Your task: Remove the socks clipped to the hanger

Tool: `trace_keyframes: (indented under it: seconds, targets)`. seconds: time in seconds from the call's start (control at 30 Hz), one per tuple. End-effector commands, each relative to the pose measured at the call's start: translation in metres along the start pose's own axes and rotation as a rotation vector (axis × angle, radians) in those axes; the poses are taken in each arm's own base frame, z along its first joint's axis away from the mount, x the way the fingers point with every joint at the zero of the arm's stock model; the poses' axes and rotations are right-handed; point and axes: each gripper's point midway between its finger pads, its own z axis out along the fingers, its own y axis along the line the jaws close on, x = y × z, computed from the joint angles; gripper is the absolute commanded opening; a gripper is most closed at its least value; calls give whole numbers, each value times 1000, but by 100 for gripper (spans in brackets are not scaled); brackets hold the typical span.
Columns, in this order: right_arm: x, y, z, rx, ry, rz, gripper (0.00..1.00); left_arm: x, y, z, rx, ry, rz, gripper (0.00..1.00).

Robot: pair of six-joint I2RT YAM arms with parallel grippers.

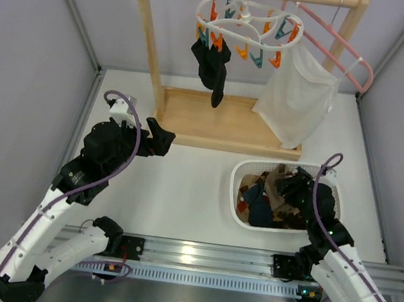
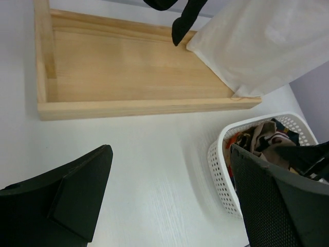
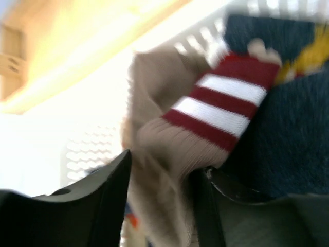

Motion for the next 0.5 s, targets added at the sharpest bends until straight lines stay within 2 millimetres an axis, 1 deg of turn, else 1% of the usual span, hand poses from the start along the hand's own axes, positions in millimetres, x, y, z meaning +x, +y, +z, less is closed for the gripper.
trace_keyframes:
  seconds: [0.0,0.03,0.07,0.1,0.13,0.17,0.2,0.23,0.27,0.3,0.33,0.37,0.43,0.47]
  targets:
    - [-56,34,-24,-61,-152,9,50,-8,10,-21,-57,4,58,98]
    - [-55,30,-27,-43,-141,-6,59,-9,11,-24,-61,6,62,98]
    - [-65,37,-35,-59,-165,-11,62,-4,15,-28,-78,28,74,98]
    - [-69,38,-39,-58,-173,-35,67,-8,16,-32,-85,18,80,98]
    - [-68,34,-42,-33,-163,-49,72,-8,18,-35,-96,22,87,98]
    - [-78,39,-50,-40,-190,-53,74,-7,21,-39,-109,31,104,98]
    - [-84,37,-55,-23,-211,-77,76,-11,22,-46,-115,21,111,98]
    - [-88,36,-59,-14,-226,-85,80,-12,23,-49,-119,21,124,98]
    - [-96,38,-69,-8,-246,-90,82,-9,28,-54,-137,41,146,98]
    - [-104,37,-73,6,-274,-103,86,-12,30,-60,-147,29,152,98]
    - [-111,42,-81,-5,-294,-109,94,-14,36,-63,-173,22,170,98]
    - [-116,45,-86,-13,-308,-117,98,-13,39,-66,-184,21,178,98]
    - [-122,57,-92,-59,-317,-132,99,-11,46,-72,-204,-3,183,98]
    - [-131,74,-95,-136,-350,-126,99,-10,50,-74,-217,-17,171,98]
